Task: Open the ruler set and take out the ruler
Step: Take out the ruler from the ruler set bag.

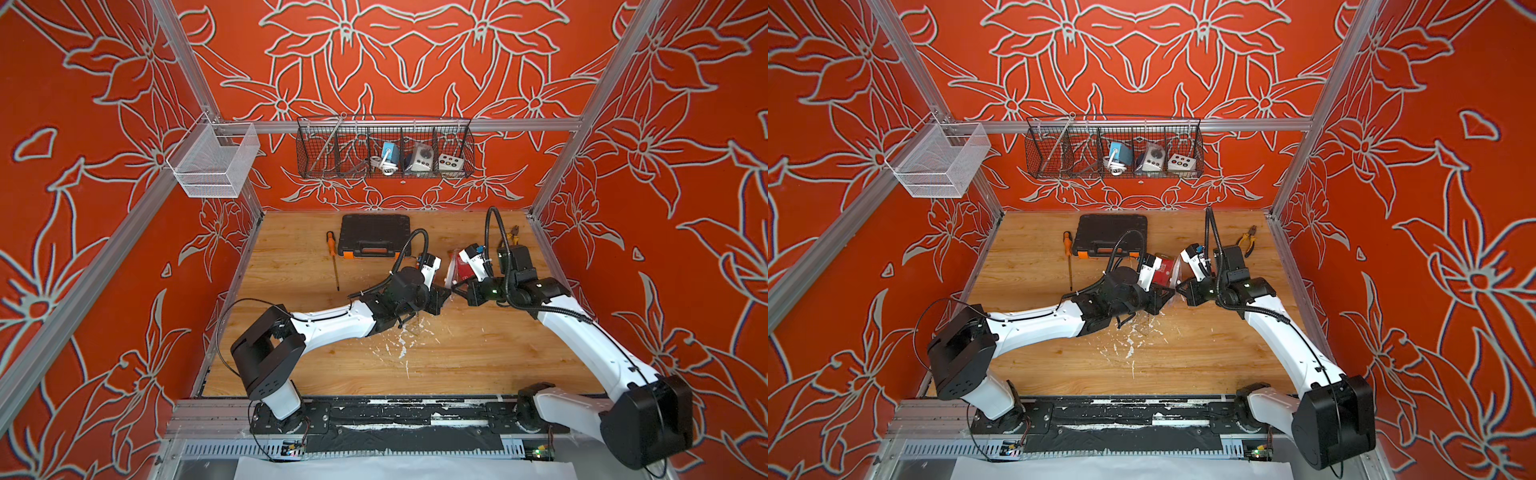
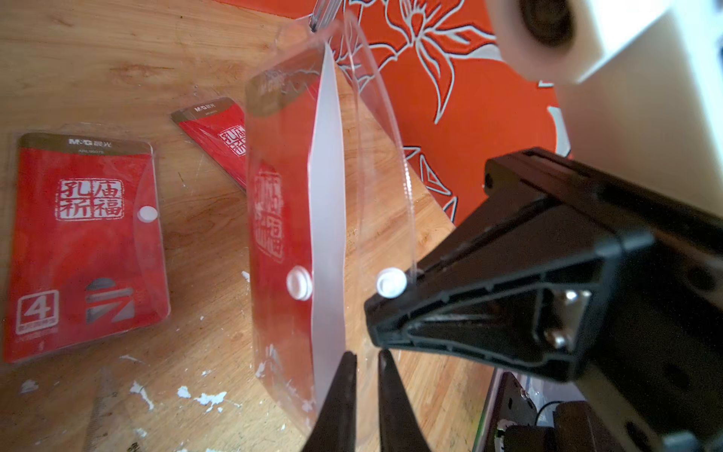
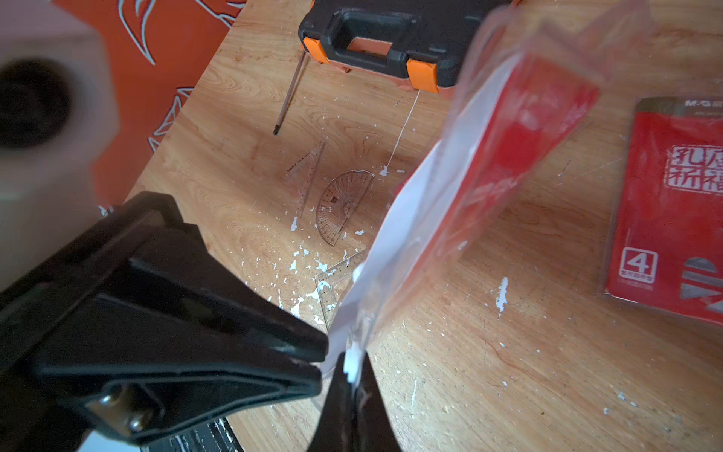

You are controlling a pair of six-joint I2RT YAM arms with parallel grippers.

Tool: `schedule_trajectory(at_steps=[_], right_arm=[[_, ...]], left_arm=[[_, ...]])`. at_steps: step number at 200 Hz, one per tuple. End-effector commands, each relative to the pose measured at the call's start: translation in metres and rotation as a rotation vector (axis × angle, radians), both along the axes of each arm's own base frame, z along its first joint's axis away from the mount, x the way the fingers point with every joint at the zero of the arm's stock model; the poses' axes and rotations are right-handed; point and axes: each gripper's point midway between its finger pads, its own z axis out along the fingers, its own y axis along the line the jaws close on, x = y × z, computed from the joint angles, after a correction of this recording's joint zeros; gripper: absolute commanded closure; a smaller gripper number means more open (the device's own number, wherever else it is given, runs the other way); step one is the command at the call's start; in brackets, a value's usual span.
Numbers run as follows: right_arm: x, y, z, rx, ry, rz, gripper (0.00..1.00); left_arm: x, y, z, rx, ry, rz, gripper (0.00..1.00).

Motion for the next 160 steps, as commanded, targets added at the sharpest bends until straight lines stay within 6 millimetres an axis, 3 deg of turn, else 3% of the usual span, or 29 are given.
schedule_trajectory(at_steps=[1, 74, 160], right_arm=[[-0.007, 0.007, 0.014, 0.039, -0.03, 0.046, 1.0], [-0.018, 0.009, 0.023, 0.05, -0.03, 0.088, 1.0], [-0.033, 0.021, 0.041, 0.104, -0.02, 0.184, 1.0]], left_arm=[[0.009, 0.0, -0.002, 0.037, -0.026, 0.033, 0.87], [0.017, 0.005, -0.002, 0.048, -0.045, 0.08, 0.88], [0.012, -0.011, 0.006, -0.012, -0.078, -0.002, 0.79]])
